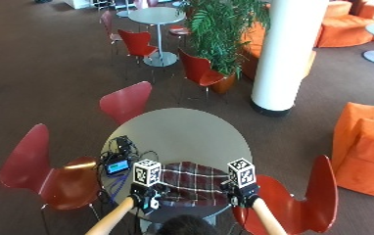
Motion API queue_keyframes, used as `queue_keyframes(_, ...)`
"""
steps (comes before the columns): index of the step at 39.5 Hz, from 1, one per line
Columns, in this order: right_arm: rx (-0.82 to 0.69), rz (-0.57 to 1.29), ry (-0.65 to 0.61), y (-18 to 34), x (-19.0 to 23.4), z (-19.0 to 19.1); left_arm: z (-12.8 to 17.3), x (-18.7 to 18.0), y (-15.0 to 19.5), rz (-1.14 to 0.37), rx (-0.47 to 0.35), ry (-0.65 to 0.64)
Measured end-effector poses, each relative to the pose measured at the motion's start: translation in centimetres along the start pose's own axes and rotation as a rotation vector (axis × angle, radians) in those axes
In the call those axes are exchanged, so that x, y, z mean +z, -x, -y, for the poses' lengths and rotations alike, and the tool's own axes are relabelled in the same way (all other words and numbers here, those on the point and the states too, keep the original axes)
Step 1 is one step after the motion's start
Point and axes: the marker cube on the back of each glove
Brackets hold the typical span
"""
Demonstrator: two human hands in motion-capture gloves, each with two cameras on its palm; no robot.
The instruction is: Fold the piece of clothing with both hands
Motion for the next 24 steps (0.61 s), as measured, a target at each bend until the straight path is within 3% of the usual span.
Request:
queue_keyframes(4, 0.005, 0.070, 0.013, -0.1, -4.9, -1.3, 0.1, -5.4, 1.0, -0.014, -0.013, -0.082)
queue_keyframes(8, 0.064, 0.164, 0.034, -0.7, -9.3, -1.1, 2.8, -10.3, 3.4, -0.029, -0.119, -0.120)
queue_keyframes(14, 0.161, 0.264, 0.037, -2.7, -10.4, 4.1, 6.4, -13.0, 6.1, -0.150, -0.502, 0.039)
queue_keyframes(20, 0.374, 0.312, 0.001, -4.5, -6.9, 10.6, 11.3, -12.0, 8.4, -0.216, -0.570, -0.121)
queue_keyframes(24, 0.464, 0.323, -0.130, -5.1, -6.4, 11.7, 11.6, -11.8, 8.9, -0.221, -0.587, -0.269)
